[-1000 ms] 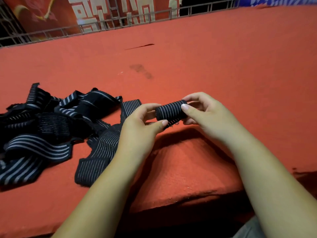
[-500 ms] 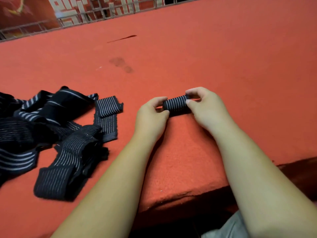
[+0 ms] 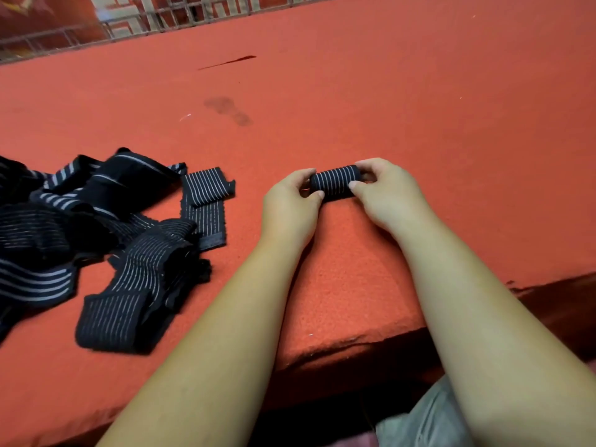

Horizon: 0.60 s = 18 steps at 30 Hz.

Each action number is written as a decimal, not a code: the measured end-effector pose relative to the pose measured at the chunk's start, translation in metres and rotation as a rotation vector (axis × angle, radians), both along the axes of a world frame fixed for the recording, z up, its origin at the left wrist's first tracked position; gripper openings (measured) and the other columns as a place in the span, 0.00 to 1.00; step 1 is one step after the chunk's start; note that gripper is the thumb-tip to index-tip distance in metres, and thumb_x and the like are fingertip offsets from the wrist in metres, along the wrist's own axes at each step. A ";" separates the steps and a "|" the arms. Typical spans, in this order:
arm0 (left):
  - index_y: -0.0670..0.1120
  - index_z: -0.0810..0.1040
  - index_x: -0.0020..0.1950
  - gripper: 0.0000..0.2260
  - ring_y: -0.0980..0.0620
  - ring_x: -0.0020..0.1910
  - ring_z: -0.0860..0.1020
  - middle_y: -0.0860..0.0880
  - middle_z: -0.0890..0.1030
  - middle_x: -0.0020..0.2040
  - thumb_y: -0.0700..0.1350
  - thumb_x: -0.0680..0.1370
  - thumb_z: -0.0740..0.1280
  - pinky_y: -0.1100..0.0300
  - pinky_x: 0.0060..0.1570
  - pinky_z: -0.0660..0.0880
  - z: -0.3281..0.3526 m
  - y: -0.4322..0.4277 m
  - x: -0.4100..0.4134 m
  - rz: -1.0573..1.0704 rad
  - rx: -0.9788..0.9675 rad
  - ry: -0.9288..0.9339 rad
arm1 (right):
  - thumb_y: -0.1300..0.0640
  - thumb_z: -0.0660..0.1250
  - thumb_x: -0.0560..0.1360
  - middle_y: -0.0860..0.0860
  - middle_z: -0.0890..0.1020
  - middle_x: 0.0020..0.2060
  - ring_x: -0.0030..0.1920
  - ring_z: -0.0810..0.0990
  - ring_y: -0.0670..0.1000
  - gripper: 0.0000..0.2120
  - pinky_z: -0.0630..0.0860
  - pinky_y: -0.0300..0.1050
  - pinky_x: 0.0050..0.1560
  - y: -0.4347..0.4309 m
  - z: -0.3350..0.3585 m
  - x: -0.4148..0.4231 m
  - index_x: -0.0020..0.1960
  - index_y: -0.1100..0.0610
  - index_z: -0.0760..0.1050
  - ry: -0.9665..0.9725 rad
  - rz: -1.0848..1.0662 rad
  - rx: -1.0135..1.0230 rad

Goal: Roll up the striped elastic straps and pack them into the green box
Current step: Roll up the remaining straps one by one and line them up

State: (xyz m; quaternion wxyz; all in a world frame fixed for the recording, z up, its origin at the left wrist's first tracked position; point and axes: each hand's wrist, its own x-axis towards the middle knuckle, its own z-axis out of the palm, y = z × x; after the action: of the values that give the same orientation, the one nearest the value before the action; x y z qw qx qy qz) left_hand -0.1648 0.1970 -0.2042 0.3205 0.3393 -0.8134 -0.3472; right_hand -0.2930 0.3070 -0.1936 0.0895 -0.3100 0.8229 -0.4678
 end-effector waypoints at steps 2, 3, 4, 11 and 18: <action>0.49 0.81 0.73 0.22 0.56 0.64 0.82 0.52 0.85 0.66 0.40 0.79 0.74 0.60 0.71 0.73 0.002 0.002 0.001 0.006 0.021 0.011 | 0.59 0.70 0.81 0.48 0.85 0.63 0.65 0.82 0.48 0.18 0.73 0.41 0.67 0.001 0.001 0.002 0.70 0.52 0.80 -0.004 -0.001 0.008; 0.48 0.80 0.74 0.23 0.57 0.61 0.83 0.52 0.85 0.65 0.40 0.78 0.73 0.60 0.69 0.75 0.003 0.002 0.002 0.012 0.053 0.020 | 0.59 0.70 0.82 0.48 0.85 0.64 0.65 0.82 0.48 0.18 0.73 0.41 0.68 0.001 0.002 0.003 0.71 0.53 0.79 -0.009 -0.007 0.006; 0.48 0.79 0.75 0.24 0.57 0.58 0.83 0.53 0.85 0.63 0.40 0.78 0.72 0.60 0.67 0.76 0.005 0.003 0.002 0.026 0.095 0.031 | 0.59 0.70 0.82 0.49 0.85 0.64 0.66 0.82 0.49 0.18 0.72 0.41 0.67 0.002 0.003 0.004 0.71 0.54 0.79 -0.017 -0.020 0.003; 0.46 0.80 0.69 0.18 0.55 0.58 0.80 0.48 0.82 0.65 0.39 0.79 0.69 0.61 0.64 0.74 0.016 0.013 0.019 0.097 0.179 0.036 | 0.54 0.68 0.79 0.52 0.83 0.61 0.62 0.80 0.52 0.16 0.72 0.42 0.62 0.004 0.024 0.025 0.65 0.54 0.81 0.012 -0.171 -0.094; 0.51 0.83 0.66 0.15 0.54 0.59 0.82 0.54 0.83 0.63 0.43 0.80 0.69 0.60 0.62 0.77 0.064 0.020 0.091 0.098 0.101 -0.020 | 0.54 0.66 0.76 0.46 0.87 0.46 0.51 0.85 0.49 0.08 0.80 0.48 0.57 -0.016 0.036 0.073 0.49 0.49 0.84 -0.032 -0.052 -0.268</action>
State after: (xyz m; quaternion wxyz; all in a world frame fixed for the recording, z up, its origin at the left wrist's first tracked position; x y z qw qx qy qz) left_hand -0.0737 0.2166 -0.1405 0.3115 0.3980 -0.7804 -0.3681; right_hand -0.2198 0.2909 -0.1577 0.0482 -0.2904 0.7592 -0.5805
